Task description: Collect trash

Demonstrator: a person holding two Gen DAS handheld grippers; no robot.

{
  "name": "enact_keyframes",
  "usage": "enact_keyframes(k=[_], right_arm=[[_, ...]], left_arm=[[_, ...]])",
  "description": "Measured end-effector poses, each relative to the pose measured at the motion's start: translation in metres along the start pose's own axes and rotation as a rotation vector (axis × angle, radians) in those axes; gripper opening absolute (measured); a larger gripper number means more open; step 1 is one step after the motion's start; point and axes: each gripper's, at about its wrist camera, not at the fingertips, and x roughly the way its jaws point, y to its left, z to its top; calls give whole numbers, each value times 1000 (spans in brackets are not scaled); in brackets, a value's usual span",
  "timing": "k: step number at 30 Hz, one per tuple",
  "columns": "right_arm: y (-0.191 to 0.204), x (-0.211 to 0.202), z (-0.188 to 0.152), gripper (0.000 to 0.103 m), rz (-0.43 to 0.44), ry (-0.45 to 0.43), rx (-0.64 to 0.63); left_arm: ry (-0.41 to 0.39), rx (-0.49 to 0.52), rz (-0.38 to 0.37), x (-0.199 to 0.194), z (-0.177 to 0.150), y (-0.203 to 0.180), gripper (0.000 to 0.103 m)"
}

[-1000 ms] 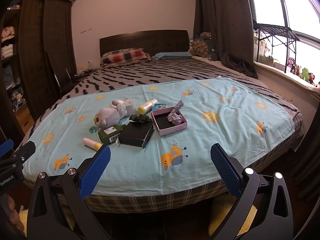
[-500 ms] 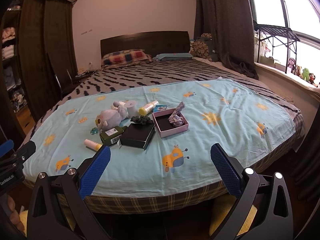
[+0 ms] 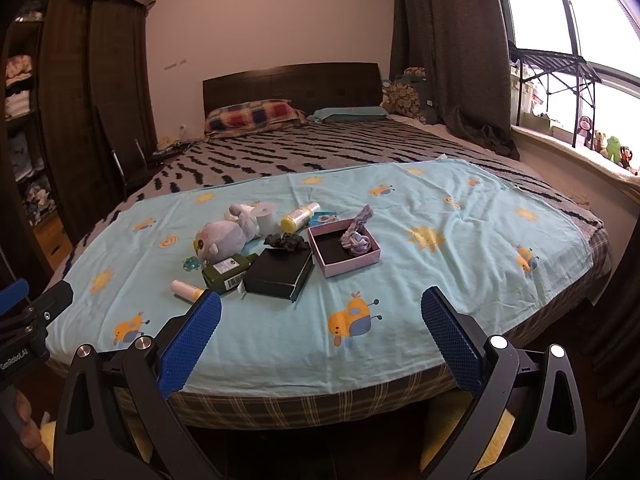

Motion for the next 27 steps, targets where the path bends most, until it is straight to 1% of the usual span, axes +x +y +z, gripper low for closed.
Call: enact_keyframes(k=[5,8,11,16,20,25,27], right_arm=[[1,2,-2,100,6,-5,-3],[-1,5,-5,100,30,-7,2],[-4,8,-8,100,24,-5,0],[-7,19,-13,100,48,4,11],[-12,33,-19,100,25,26,25],[-23,56,-21,100,68,59,70],[-25,66,-21,100,66,73,69]], left_arm=[[0,-1,1,0,-1,0,95],[-4,6,-5,2,-3,0,95],[-13,7,-12,6,-7,0,95],[13,30,-8,23,-12,-5,95],[36,62,6,35,-18,-10,95],[78,101,6,53,-23,-16,95],[86,108,15,61,-22,-16,95]])
